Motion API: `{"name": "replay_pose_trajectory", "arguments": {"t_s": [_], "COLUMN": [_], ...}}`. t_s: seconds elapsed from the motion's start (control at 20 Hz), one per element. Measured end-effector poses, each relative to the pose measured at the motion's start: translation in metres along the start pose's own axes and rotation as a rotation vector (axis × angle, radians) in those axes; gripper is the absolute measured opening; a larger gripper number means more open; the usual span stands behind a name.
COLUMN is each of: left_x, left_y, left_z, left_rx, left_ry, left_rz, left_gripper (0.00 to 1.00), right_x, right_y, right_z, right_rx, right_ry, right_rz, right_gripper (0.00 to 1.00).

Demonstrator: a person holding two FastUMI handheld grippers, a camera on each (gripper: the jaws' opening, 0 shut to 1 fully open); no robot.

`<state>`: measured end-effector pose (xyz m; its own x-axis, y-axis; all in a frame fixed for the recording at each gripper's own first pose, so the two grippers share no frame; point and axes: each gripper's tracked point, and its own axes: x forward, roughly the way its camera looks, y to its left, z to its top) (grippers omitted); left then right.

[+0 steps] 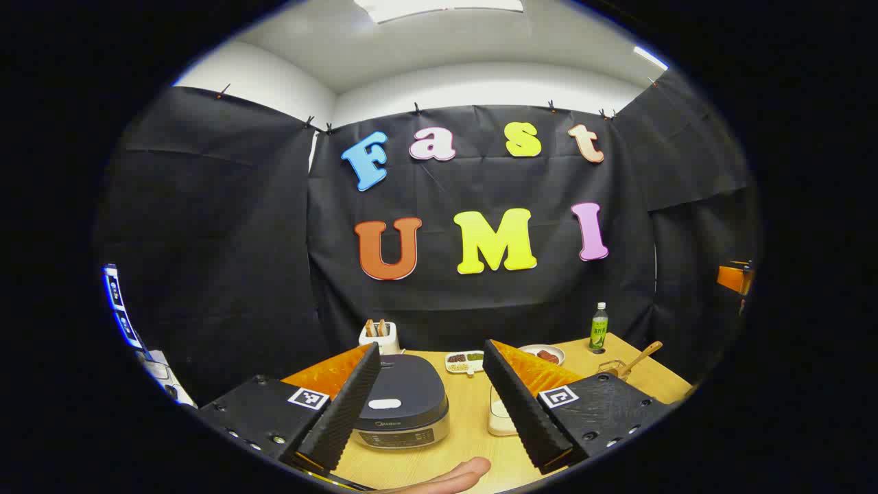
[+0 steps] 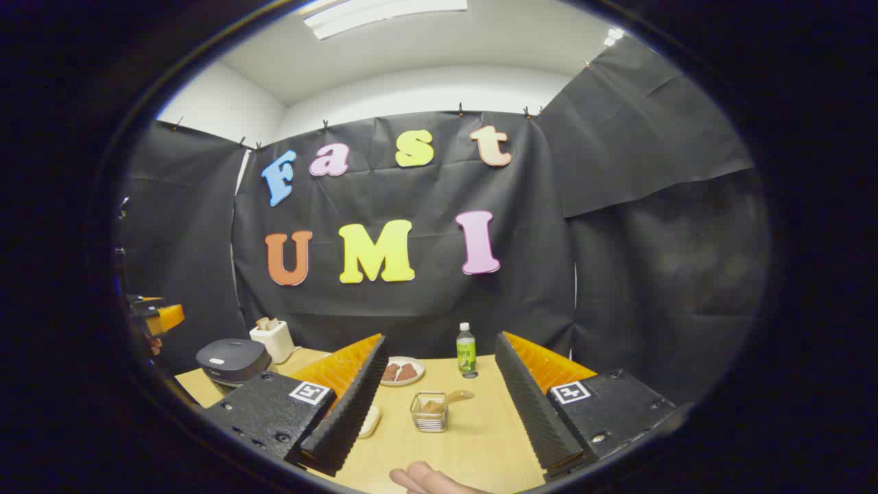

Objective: Close the left gripper, press the button to open the rice cooker; take a wooden spoon from the chopstick holder with the right hand, scoop a spoonful of rice and pour it into the rice cooker, then put the wooden spoon back into the chopstick holder.

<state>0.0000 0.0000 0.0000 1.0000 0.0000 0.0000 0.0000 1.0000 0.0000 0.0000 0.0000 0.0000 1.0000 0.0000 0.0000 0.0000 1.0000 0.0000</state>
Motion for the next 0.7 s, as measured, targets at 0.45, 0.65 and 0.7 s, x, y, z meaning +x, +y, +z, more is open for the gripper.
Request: {"name": "replay_pose_trajectory", "arguments": {"t_s": [0.45, 0.65, 0.7], "left_x": [0.008, 0.014, 0.016], "left_y": [0.019, 0.030, 0.031], "left_z": [-0.016, -0.024, -0.026], "left_rx": [-0.050, -0.067, -0.077], "left_ry": [0.025, 0.032, 0.039], "left_rz": [-0.002, -0.005, -0.003], "left_gripper": [0.96, 0.96, 0.96], "right_x": [-0.007, -0.006, -0.006], "right_y": [0.009, -0.004, -0.006], "right_z": [-0.022, -0.018, -0.016], "right_rx": [0.028, 0.024, 0.019], "right_ry": [0.062, 0.033, 0.028], "right_rz": [0.074, 0.047, 0.040], "right_gripper": [1.00, 1.00, 1.00]}}
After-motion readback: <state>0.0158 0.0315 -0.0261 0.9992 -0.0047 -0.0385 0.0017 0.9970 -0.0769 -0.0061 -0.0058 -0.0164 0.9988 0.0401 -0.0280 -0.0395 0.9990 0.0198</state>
